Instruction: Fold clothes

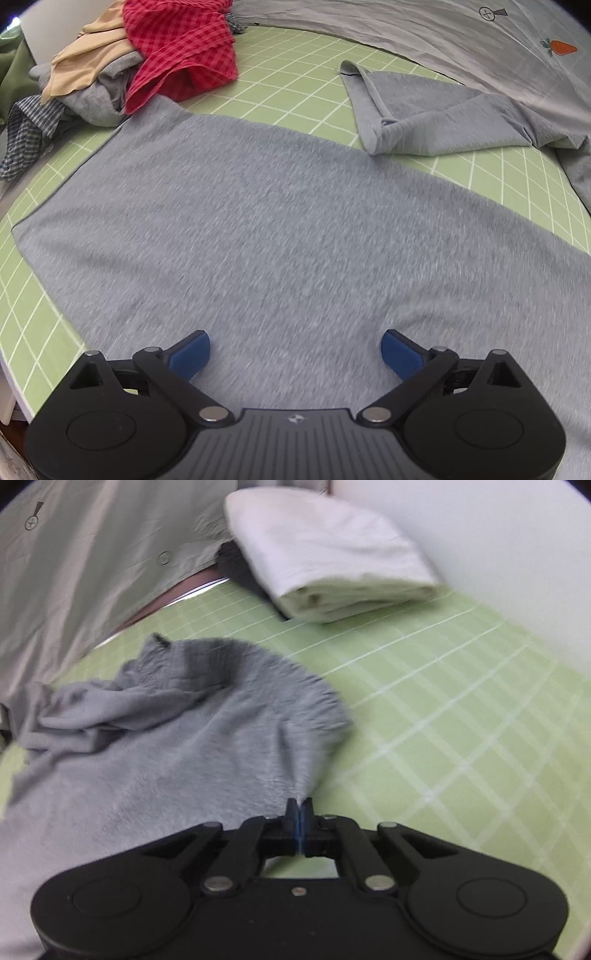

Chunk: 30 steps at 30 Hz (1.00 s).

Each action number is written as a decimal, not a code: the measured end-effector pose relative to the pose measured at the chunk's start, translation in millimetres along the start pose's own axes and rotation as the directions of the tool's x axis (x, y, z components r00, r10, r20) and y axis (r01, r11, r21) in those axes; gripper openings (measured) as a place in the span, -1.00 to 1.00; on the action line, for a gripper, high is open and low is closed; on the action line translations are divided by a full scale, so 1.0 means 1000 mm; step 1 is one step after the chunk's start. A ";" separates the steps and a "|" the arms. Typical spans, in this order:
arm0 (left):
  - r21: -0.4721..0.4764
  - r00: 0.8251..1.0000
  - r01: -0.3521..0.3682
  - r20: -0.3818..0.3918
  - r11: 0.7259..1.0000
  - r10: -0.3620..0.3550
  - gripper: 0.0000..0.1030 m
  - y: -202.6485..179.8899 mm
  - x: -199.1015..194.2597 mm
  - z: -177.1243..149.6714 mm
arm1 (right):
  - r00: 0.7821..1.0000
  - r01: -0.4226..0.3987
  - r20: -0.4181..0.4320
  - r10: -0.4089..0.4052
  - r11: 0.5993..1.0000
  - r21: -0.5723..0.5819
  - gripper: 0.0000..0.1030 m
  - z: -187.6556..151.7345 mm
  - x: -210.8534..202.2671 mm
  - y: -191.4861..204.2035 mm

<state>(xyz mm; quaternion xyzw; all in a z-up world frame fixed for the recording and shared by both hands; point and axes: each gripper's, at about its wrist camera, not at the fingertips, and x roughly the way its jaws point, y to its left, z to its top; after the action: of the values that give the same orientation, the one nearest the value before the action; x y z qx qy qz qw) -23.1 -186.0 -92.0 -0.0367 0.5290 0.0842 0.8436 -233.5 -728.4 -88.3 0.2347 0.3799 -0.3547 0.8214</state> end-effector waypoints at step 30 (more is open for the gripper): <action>0.021 0.992 0.093 0.083 0.995 -0.094 0.99 0.019 -0.033 0.048 | 0.995 0.081 0.064 -0.072 0.986 -0.147 1.00 -0.027 -0.041 0.054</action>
<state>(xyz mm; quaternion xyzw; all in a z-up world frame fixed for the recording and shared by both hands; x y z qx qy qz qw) 2.3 -163.8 -41.2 -0.0508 0.4914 0.0417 0.8685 -223.7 -659.0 -65.8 0.1474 0.3902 -0.3630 0.8332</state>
